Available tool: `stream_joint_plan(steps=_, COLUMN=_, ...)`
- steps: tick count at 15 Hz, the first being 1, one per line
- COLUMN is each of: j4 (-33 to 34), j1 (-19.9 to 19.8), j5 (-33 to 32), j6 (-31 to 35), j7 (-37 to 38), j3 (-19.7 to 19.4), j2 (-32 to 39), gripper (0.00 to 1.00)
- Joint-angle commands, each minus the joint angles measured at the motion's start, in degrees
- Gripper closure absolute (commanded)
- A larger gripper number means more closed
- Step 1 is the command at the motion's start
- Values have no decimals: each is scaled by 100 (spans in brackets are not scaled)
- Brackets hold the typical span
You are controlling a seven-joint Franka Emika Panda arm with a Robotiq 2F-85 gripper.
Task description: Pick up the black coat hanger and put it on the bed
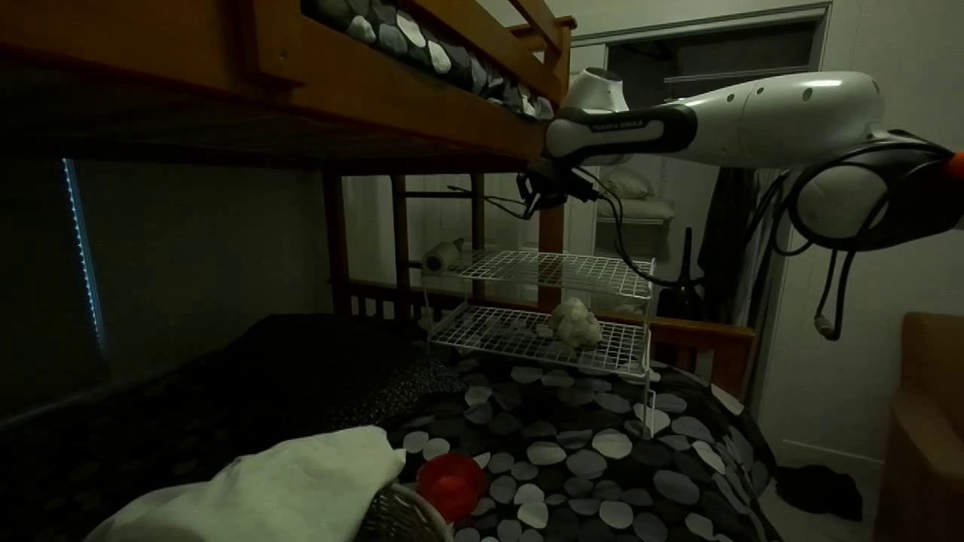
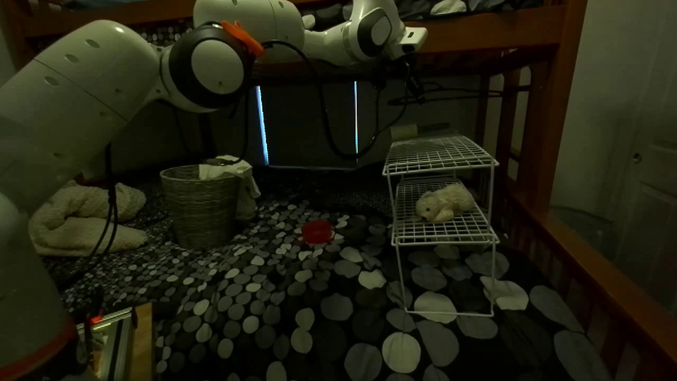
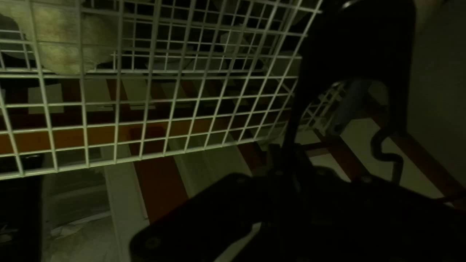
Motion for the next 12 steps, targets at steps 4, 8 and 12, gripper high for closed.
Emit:
stream_joint_plan(steps=4, j4=-1270, j1=-118, j5=282, j6=-39, j7=-1337, j3=611, j2=-882, gripper=97)
stream_joint_plan(steps=8, j4=-2275, j1=-75, j5=16, j6=236, j7=-1883, j3=491, j2=-1461, gripper=97)
stream_joint_plan(steps=12, j4=-1669, j1=-62, j5=124, j6=118, j7=-1754, j3=495, j2=-1091, gripper=92)
